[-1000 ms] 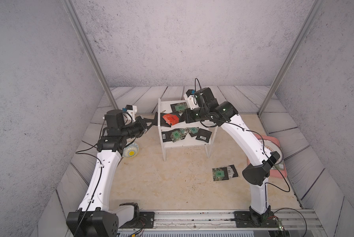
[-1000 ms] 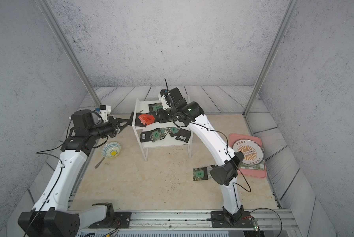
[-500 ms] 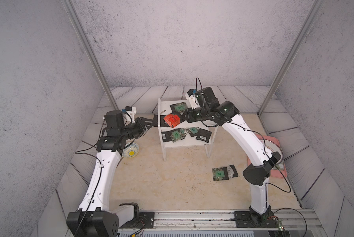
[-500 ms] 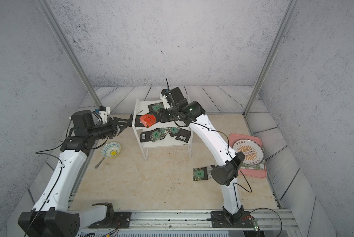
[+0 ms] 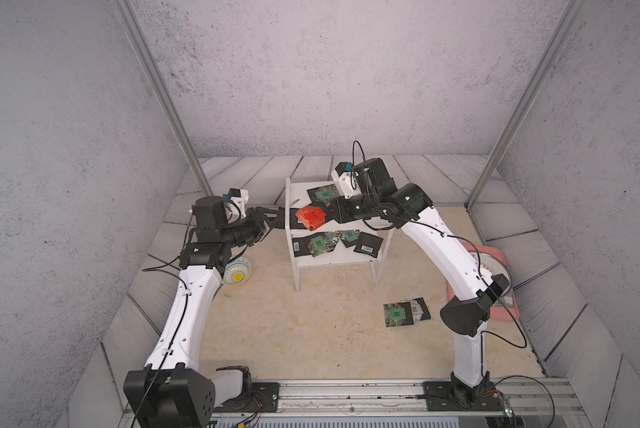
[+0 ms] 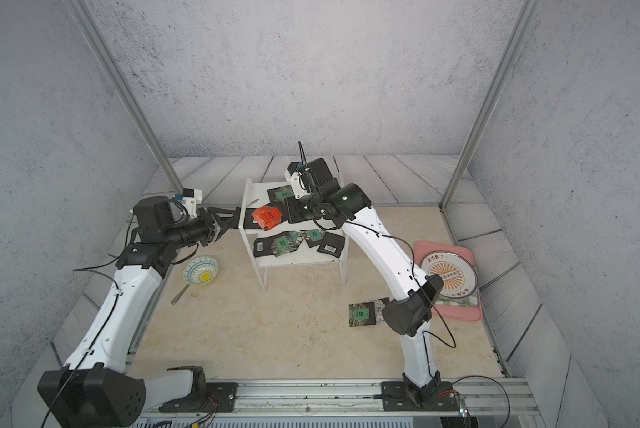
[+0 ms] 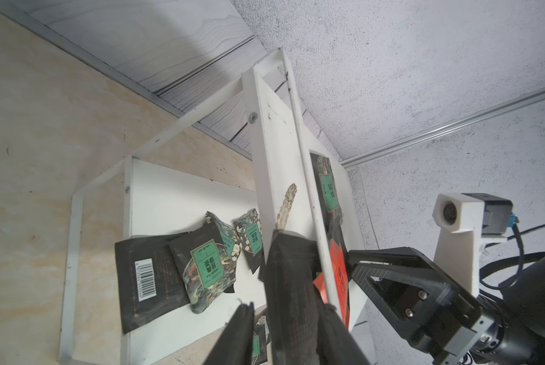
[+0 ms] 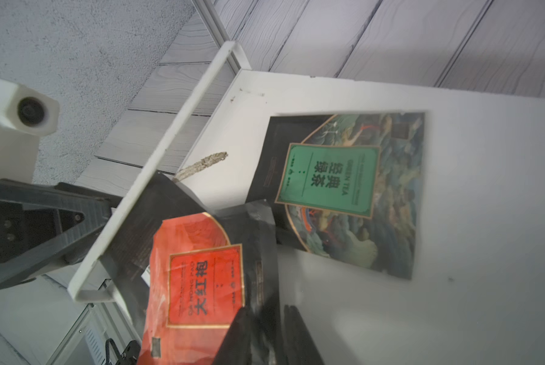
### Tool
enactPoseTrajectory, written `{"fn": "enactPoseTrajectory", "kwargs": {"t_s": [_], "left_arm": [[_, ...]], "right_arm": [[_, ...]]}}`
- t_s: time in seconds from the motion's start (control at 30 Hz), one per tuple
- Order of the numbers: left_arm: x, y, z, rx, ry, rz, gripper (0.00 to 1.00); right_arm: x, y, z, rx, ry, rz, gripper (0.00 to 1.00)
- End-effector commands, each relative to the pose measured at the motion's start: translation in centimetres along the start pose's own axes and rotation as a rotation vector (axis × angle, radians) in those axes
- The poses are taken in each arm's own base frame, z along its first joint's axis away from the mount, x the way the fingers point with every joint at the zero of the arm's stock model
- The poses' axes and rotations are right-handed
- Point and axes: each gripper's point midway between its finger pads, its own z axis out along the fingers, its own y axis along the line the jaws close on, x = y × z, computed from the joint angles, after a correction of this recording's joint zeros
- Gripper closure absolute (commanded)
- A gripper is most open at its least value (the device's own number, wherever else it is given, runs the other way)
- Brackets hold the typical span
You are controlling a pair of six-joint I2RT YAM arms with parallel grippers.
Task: Remove the tea bags from the shelf
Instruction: Pick up the tea bag from the shelf, then place the tea bag at the center of the board.
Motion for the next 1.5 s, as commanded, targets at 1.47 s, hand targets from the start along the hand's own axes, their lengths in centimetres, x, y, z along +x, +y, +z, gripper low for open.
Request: {"fn": "enactPoseTrajectory", "kwargs": {"t_s": [1.47], "left_arm": [[-1.6, 2.0, -7.0, -0.283, -0.163, 0.067, 1.00]], "right_arm": [[0.4, -2.0, -0.1, 0.136, 0.003, -0.059, 0.77]]}}
